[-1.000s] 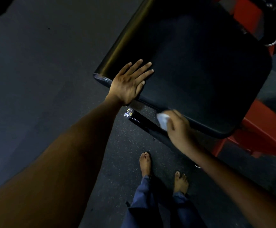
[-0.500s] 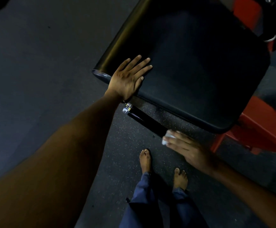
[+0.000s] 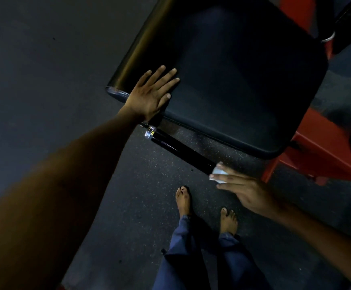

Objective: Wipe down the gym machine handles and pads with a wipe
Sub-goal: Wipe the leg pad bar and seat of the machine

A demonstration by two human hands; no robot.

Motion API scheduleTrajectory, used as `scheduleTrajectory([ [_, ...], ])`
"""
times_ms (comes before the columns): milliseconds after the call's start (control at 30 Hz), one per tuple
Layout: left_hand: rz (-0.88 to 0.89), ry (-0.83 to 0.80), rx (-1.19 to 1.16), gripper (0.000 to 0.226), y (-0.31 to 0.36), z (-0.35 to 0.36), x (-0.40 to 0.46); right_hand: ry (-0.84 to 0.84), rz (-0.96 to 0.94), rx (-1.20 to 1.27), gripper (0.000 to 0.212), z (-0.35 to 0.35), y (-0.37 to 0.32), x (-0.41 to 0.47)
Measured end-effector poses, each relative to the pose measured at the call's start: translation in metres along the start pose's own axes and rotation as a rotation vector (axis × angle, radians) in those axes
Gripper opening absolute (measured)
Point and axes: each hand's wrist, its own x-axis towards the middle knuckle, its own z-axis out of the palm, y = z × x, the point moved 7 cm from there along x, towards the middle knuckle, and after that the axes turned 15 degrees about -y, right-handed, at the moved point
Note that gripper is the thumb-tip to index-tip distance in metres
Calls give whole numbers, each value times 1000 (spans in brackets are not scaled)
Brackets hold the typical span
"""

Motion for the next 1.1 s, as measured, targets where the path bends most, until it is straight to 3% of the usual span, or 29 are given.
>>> scheduleTrajectory([
  [67,4,-41,-65,61,7,-4,3,235,129,225,38,-16,8,-8],
  [133,-24,-59,-151,62,17,-12,11,360,311,425,42,-27,19,14],
  [200,8,-51,-160,58,40,-19,24,210,462,622,47,-21,30,58],
  [267,61,-60,-139,61,68,-17,35,2,513,815,29,-7,37,96],
  [333,73,-76,-86,62,89,-7,41,-99,525,932,21,2,50,107],
  [500,-11,-31,-23,55,96,5,41,-136,587,923,38,21,78,48],
  [700,-43,14,-35,54,100,5,39,-311,620,769,29,16,68,57],
  [767,-48,21,-37,53,100,5,39,-179,602,781,32,11,58,68],
  [900,-44,18,-44,54,99,6,39,335,552,766,31,20,46,27],
  [1000,-62,11,-41,54,99,7,39,380,582,574,42,33,44,-20],
  [1100,-75,12,-46,53,100,9,38,325,772,587,47,42,55,-43],
])
